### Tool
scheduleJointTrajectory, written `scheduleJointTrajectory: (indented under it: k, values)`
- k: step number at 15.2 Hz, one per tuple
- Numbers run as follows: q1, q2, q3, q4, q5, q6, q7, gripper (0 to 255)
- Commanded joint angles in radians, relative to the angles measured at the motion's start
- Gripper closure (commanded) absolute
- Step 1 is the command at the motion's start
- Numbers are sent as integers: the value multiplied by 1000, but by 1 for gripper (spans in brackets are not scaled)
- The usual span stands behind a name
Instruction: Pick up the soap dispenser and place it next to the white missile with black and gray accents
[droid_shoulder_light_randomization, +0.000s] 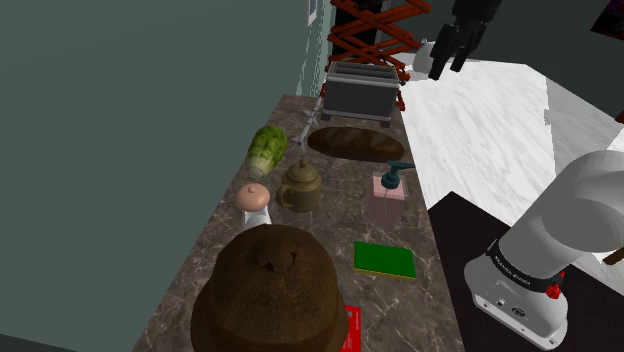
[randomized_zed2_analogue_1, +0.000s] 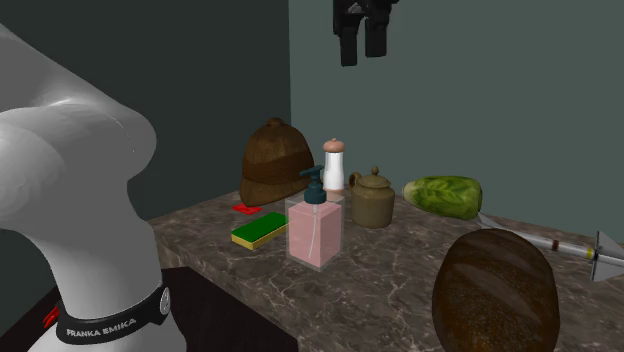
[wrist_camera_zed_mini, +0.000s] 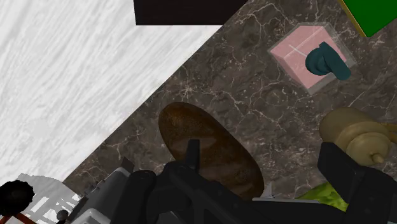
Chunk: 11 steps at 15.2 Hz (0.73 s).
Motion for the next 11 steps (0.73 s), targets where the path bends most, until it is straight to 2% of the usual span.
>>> scheduleJointTrajectory:
  k: [1,11]
  values:
    - [0,0,0,0,0,0,0,0]
    - [104,-14,92,-258,111,213,35,0]
